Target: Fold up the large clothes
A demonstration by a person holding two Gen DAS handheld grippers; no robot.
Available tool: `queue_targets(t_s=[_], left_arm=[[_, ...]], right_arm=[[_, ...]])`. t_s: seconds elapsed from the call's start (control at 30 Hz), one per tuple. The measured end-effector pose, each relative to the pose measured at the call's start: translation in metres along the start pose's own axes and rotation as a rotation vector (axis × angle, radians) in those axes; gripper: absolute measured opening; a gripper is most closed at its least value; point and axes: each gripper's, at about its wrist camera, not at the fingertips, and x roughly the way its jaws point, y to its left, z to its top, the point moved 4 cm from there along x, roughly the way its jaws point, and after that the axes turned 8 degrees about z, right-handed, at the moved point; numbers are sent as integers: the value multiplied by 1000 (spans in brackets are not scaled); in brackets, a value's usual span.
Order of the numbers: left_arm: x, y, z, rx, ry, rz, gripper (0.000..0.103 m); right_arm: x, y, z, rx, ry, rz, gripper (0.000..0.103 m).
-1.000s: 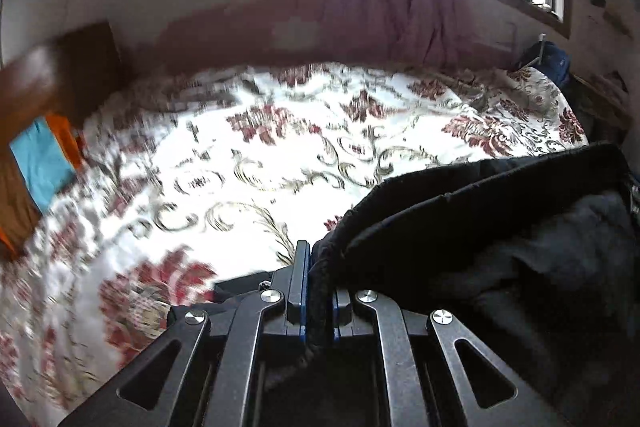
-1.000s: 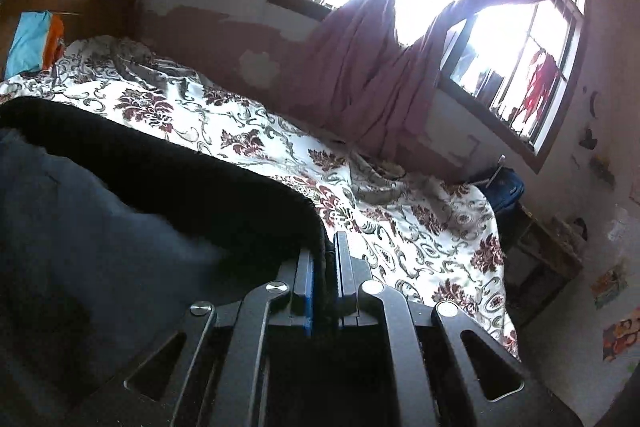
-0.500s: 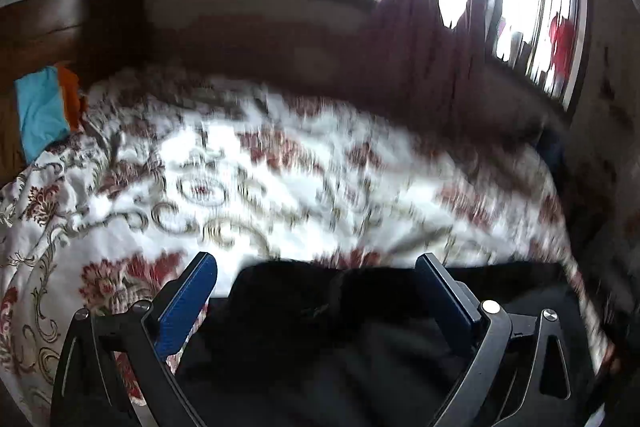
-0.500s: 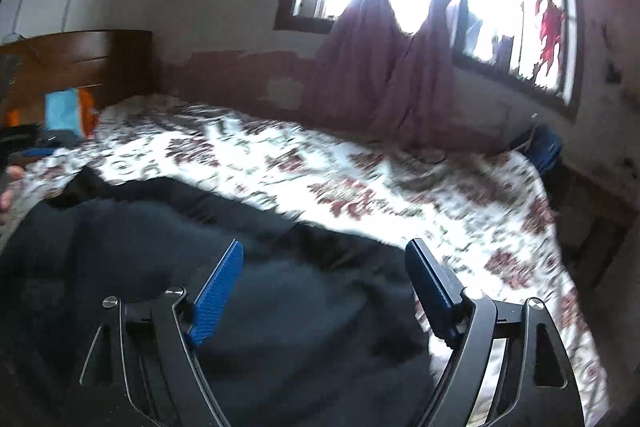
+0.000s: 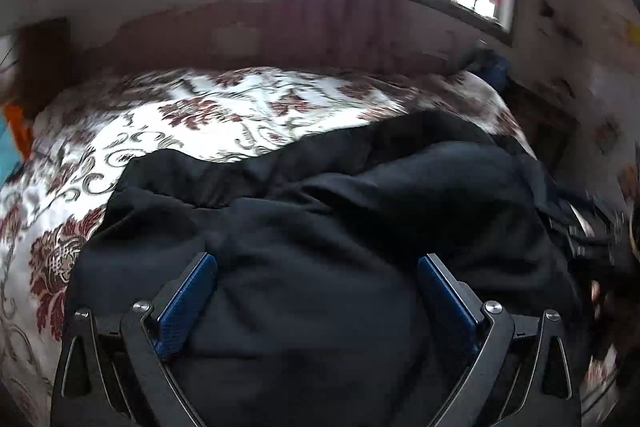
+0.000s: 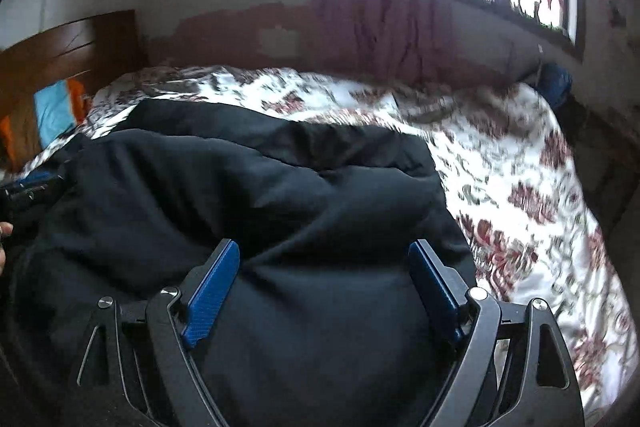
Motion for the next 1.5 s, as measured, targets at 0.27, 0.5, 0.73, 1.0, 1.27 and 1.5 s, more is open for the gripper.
queue_targets(t_s=[0.27,0.5,0.73,1.0,1.27,1.5], left_arm=[[57,45,19,-263,127,-14,103],[81,31,17,-207,127,21,103],[84,27,14,-194,93,33,103],[85,26,11,-194,74,39,103],[80,29,5,-207,48,24,103],[69,35,-2,-231,25,-17,103]], right_arm=[[50,-45,-9,171,99,44,96],[61,-56,-29,270,78,110,101],[62,-54,-37,294,49,130,101],[61,-57,-35,297,40,126,101],[47,-58,-39,301,-10,105,101],[11,-62,-53,327,-50,61,101]])
